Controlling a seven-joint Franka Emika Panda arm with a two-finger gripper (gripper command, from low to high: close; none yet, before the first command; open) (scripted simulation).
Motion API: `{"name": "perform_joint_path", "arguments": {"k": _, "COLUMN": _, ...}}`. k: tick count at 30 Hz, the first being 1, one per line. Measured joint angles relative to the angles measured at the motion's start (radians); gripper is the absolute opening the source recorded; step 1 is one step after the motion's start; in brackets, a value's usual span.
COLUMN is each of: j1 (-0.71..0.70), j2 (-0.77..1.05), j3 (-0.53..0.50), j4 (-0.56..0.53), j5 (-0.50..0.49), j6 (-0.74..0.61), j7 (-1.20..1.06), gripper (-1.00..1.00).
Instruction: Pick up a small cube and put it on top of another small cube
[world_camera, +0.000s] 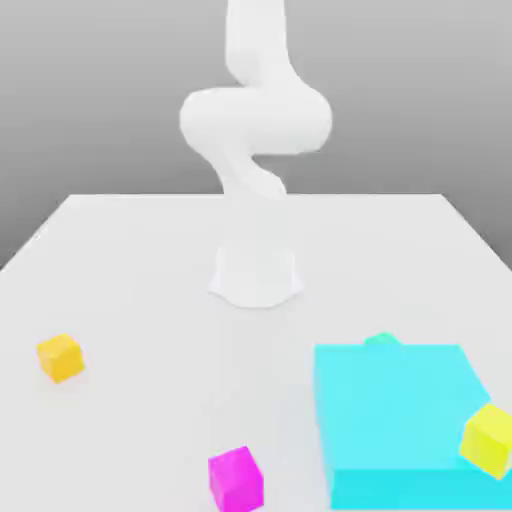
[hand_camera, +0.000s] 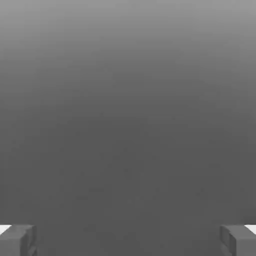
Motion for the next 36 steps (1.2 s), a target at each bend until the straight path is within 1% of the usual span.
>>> {"name": "perform_joint_path", "arguments": {"k": 9, "j1": -0.182, "j2": 0.329, "j3": -0.166, "j4": -0.172, "j5": -0.069, "j6": 0.201, "j7": 0.001, "gripper": 0.00}}
{"name": "perform_joint_path", "arguments": {"k": 12, "j1": -0.234, "j2": 0.436, "j3": -0.233, "j4": -0.228, "j5": -0.071, "j6": 0.267, "j7": -0.014, "gripper": 0.00}}
{"name": "perform_joint_path", "arguments": {"k": 15, "j1": -0.281, "j2": 0.545, "j3": -0.302, "j4": -0.284, "j5": -0.050, "j6": 0.334, "j7": -0.044, "gripper": 0.00}}
{"name": "perform_joint_path", "arguments": {"k": 18, "j1": -0.344, "j2": 0.659, "j3": -0.364, "j4": -0.341, "j5": 0.008, "j6": 0.401, "j7": -0.102, "gripper": 0.00}}
{"name": "perform_joint_path", "arguments": {"k": 21, "j1": -0.406, "j2": 0.777, "j3": -0.373, "j4": -0.390, "j5": 0.121, "j6": 0.467, "j7": -0.197, "gripper": 0.00}}
{"name": "perform_joint_path", "arguments": {"k": 23, "j1": -0.449, "j2": 0.854, "j3": -0.324, "j4": -0.389, "j5": 0.214, "j6": 0.517, "j7": -0.269, "gripper": 0.00}}
{"name": "perform_joint_path", "arguments": {"k": 27, "j1": -0.583, "j2": 0.998, "j3": -0.161, "j4": -0.360, "j5": 0.359, "j6": 0.626, "j7": -0.379, "gripper": 0.00}}
{"name": "perform_joint_path", "arguments": {"k": 28, "j1": -0.606, "j2": 1.027, "j3": -0.131, "j4": -0.353, "j5": 0.387, "j6": 0.648, "j7": -0.401, "gripper": -1.00}}
{"name": "perform_joint_path", "arguments": {"k": 33, "j1": -0.607, "j2": 1.027, "j3": -0.131, "j4": -0.353, "j5": 0.385, "j6": 0.647, "j7": -0.399, "gripper": -1.00}}
{"name": "perform_joint_path", "arguments": {"k": 34, "j1": -0.622, "j2": 1.041, "j3": -0.113, "j4": -0.349, "j5": 0.395, "j6": 0.659, "j7": -0.407, "gripper": -1.00}}
{"name": "perform_joint_path", "arguments": {"k": 36, "j1": -0.595, "j2": 1.008, "j3": -0.147, "j4": -0.358, "j5": 0.366, "j6": 0.633, "j7": -0.384, "gripper": -1.00}}
